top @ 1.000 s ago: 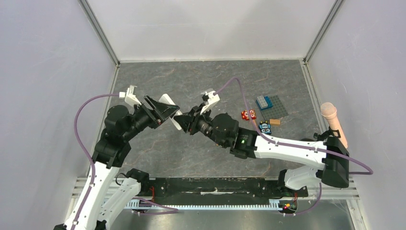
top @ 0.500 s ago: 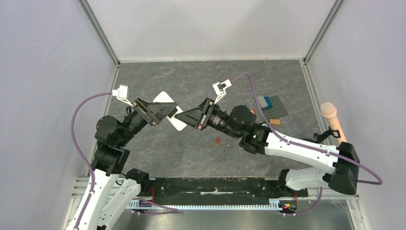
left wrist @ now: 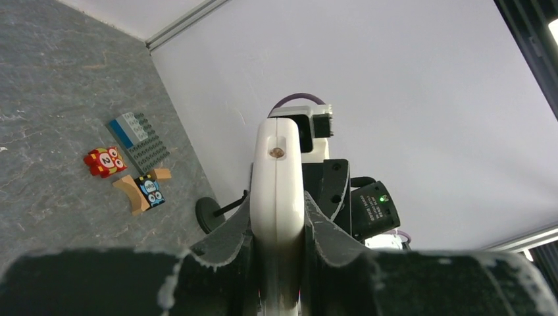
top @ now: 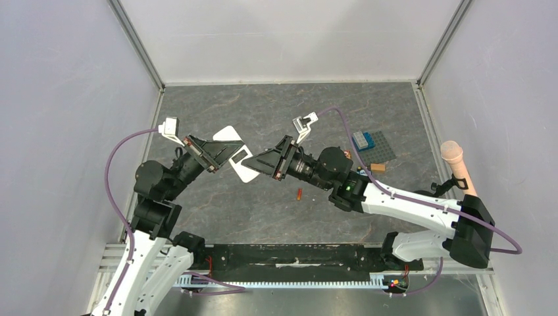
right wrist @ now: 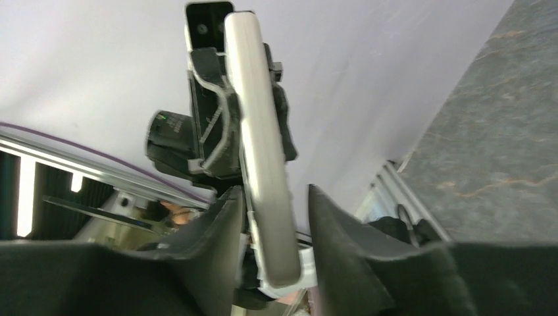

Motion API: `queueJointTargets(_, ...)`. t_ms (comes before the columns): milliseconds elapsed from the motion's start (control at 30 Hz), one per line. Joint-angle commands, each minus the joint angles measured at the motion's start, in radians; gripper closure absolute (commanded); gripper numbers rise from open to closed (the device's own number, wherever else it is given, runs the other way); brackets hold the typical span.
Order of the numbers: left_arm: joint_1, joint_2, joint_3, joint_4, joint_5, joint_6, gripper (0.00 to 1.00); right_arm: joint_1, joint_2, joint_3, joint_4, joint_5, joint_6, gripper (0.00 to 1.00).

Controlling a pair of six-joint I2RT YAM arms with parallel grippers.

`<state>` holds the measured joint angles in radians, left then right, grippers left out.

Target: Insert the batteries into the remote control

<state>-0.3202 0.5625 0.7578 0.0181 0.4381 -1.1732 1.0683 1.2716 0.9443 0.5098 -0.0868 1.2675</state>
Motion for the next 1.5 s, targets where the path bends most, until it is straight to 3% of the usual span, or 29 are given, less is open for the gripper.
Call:
queueJointTargets(0,0.001,-0.001,0.001,0.021,0.004,0.032,0.98,-0.008,-0.010,-0.043,0.029,0.014,-0.008,0.47)
queueJointTargets(67,0.001,-0.008,-0.003,0.015,-0.030,0.010,0.98,-0.008,-0.012,-0.057,0.037,0.028,0.003,0.40)
queueJointTargets(167,0.002,-0.026,-0.013,0.023,-0.069,-0.021,0.98,0.003,0.008,-0.070,0.078,0.033,0.043,0.40)
queueJointTargets(633,0.002,-0.050,-0.062,0.093,-0.110,-0.217,0.98,0.056,0.081,-0.142,0.190,0.067,0.132,0.65)
queueJointTargets(1067,0.003,-0.026,-0.065,0.087,-0.155,-0.214,0.98,0.056,0.023,-0.237,0.226,0.018,0.106,0.88)
queueJointTargets(1267,0.003,-0.005,-0.062,0.094,-0.176,-0.207,0.98,0.056,-0.006,-0.276,0.249,-0.006,0.075,0.95)
queueJointTargets(1467,0.003,-0.005,-0.073,0.099,-0.206,-0.223,0.98,0.056,-0.015,-0.319,0.325,-0.033,0.057,0.94)
